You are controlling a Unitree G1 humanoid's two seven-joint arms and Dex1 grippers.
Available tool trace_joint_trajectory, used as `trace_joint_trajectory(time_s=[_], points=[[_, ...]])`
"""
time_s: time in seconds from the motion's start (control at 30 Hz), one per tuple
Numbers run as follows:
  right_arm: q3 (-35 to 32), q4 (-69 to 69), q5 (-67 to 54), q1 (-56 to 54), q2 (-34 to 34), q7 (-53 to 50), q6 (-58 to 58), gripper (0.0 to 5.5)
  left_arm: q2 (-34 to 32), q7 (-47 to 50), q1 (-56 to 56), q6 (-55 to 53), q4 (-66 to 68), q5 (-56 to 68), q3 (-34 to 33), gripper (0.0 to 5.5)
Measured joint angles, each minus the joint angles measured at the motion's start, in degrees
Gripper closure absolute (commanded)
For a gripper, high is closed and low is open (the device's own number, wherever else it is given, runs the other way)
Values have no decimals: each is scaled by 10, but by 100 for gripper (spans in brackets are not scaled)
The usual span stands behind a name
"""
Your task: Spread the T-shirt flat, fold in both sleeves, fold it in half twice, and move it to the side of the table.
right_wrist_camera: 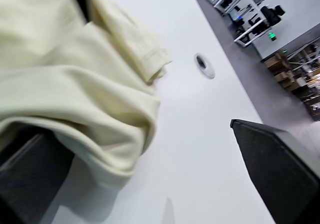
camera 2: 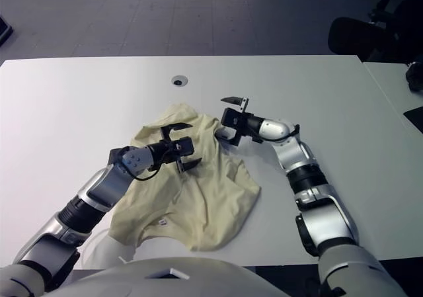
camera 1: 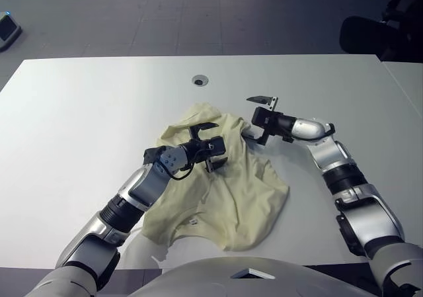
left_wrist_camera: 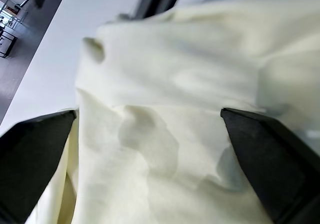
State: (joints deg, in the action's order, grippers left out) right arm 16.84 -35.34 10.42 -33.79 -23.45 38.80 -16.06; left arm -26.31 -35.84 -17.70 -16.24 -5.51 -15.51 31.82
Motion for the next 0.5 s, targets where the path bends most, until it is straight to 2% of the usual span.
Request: trace_joint_trajectory(time_s=[0.23,0.5], points=[[-4,-184,35,-60,39,-116,-55,12,-21,-35,1,13,-15,0,1,10],[-78,-261,22,-103,29,-254,-62,12,-26,-40,5,14,-23,0,1,10]])
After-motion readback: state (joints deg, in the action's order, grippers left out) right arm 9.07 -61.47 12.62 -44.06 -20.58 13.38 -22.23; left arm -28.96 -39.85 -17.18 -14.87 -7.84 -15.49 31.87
